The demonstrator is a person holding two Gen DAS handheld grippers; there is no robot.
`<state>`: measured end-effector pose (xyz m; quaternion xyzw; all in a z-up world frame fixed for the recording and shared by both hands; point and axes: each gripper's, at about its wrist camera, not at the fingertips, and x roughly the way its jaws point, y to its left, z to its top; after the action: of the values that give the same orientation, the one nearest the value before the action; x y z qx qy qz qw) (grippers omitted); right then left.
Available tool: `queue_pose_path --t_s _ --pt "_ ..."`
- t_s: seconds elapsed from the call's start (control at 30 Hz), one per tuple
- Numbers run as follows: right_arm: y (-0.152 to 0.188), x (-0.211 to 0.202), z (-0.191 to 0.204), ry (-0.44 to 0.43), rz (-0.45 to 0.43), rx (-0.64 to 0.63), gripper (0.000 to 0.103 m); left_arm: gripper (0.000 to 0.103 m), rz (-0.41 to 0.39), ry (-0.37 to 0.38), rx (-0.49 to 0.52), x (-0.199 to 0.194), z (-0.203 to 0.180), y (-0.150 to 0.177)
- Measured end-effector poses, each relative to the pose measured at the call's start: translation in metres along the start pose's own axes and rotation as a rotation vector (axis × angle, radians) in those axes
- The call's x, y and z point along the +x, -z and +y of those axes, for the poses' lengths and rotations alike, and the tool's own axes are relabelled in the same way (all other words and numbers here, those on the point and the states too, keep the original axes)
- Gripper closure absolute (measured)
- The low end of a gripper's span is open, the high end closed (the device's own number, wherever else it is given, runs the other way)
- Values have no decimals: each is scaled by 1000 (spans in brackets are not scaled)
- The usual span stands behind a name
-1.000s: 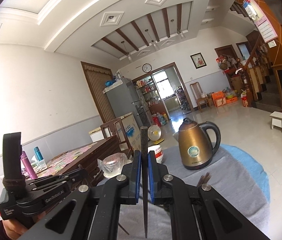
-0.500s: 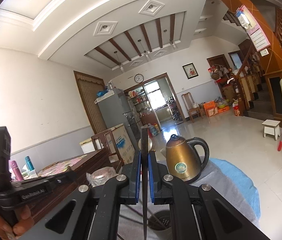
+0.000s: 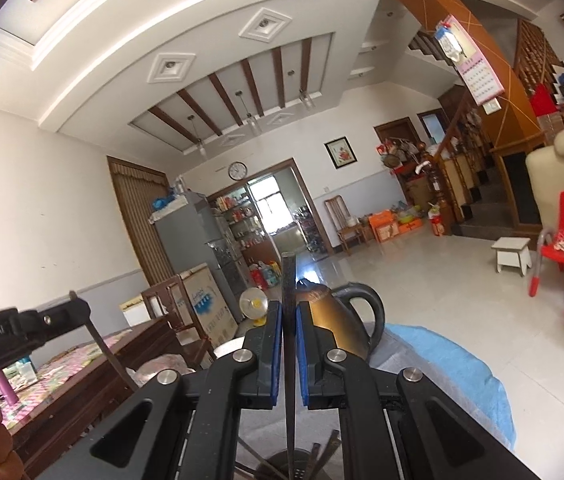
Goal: Organize utensils
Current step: 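Lower chopsticks into the grey cup with the left gripper while the right gripper does too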
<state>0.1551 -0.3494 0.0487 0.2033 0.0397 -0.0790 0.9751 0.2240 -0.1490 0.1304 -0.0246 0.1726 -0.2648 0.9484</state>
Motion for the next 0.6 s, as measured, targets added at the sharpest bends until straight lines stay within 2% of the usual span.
queue_pose_path --t_s 0.27,0.5,0.57,0.6 --pt "21 4 -3 -5 69 -22 95 98 7 -69 2 42 -11 28" --pt "28 0 1 -13 109 -55 95 96 73 -117 53 58 -18 47" --pt "31 -1 1 -15 122 -53 95 85 79 -131 76 52 -19 51" --pt "31 -2 -1 -17 128 -49 95 69 74 -135 83 48 -18 52"
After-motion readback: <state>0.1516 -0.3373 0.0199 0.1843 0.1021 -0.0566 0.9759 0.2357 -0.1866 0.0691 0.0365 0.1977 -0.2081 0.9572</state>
